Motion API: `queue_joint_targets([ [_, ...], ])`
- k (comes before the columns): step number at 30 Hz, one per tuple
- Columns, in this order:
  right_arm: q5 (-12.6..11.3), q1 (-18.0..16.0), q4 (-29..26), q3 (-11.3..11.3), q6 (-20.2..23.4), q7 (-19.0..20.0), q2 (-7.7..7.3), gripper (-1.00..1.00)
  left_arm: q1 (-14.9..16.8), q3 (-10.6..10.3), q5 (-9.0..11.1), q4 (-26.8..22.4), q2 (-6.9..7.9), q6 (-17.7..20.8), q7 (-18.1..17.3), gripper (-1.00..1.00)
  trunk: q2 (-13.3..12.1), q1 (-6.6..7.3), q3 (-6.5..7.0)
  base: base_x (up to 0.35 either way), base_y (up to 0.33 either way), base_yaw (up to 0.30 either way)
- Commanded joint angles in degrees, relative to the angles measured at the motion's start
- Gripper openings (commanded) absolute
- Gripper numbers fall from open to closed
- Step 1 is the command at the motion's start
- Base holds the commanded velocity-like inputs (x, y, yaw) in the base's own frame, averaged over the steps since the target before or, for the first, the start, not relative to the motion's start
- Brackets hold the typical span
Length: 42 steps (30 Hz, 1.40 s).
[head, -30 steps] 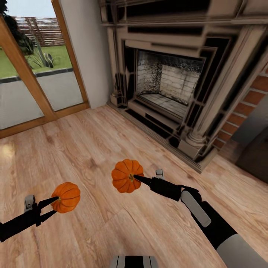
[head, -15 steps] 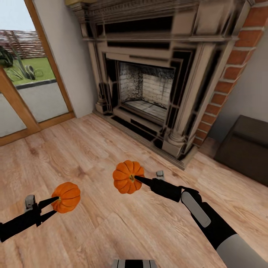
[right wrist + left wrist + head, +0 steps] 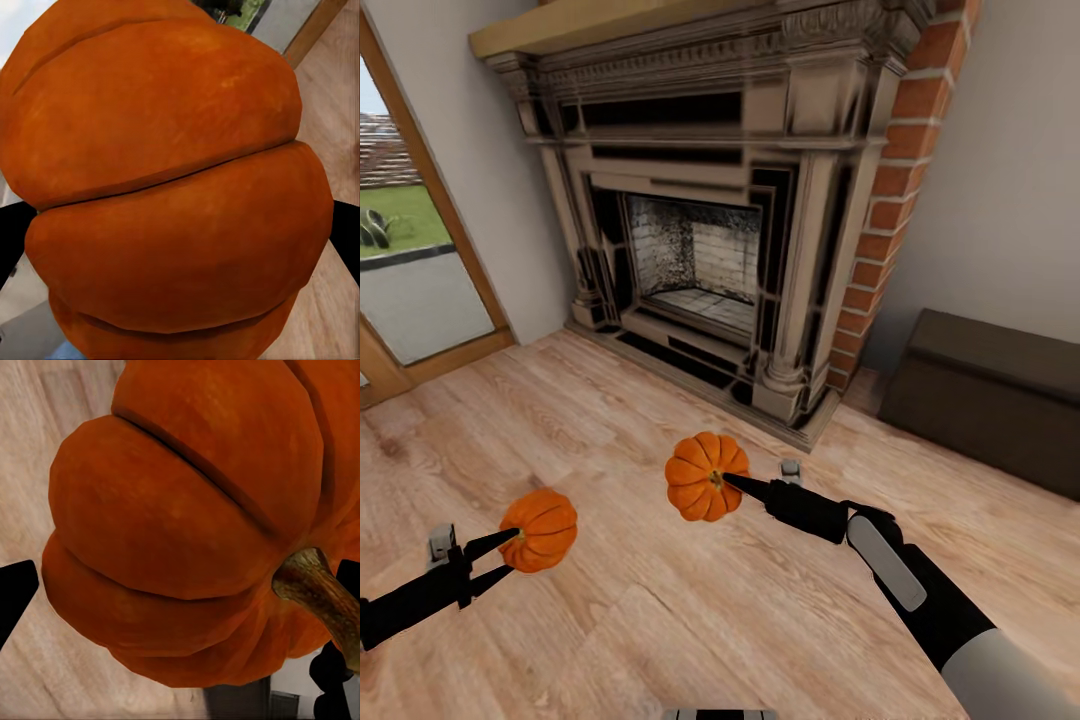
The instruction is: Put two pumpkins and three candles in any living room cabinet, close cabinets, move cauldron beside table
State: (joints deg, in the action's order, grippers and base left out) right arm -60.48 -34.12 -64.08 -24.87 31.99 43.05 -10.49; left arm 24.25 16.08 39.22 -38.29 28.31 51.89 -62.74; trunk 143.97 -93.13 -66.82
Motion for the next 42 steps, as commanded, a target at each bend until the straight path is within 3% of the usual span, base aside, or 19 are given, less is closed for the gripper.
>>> queue_joint_targets([
  [1, -0.90, -0.07, 0.00, -0.09, 0.53, -0.09, -0.01, -1.00, 0.01, 0.09, 0.50, -0.03, 0.00, 0.55, -0.12, -1.00, 0.00, 0.04, 0.19, -0.003, 0.000, -0.290],
  [34, -0.96, -0.07, 1.68, -0.01, 0.53, -0.34, 0.03, -1.00, 0.01, 0.43, 0.51, -0.03, -0.09, 0.41, -1.42, -1.00, -0.44, 0.89, 7.84, 0.000, 0.000, -0.290],
  [42, -2.26, -0.07, 1.97, 0.00, 0.53, -0.23, -0.06, -1.00, 0.01, 0.49, 0.51, -0.21, -0.10, 0.36, -1.68, -1.00, -0.44, 0.89, 8.02, 0.000, 0.000, -0.290],
])
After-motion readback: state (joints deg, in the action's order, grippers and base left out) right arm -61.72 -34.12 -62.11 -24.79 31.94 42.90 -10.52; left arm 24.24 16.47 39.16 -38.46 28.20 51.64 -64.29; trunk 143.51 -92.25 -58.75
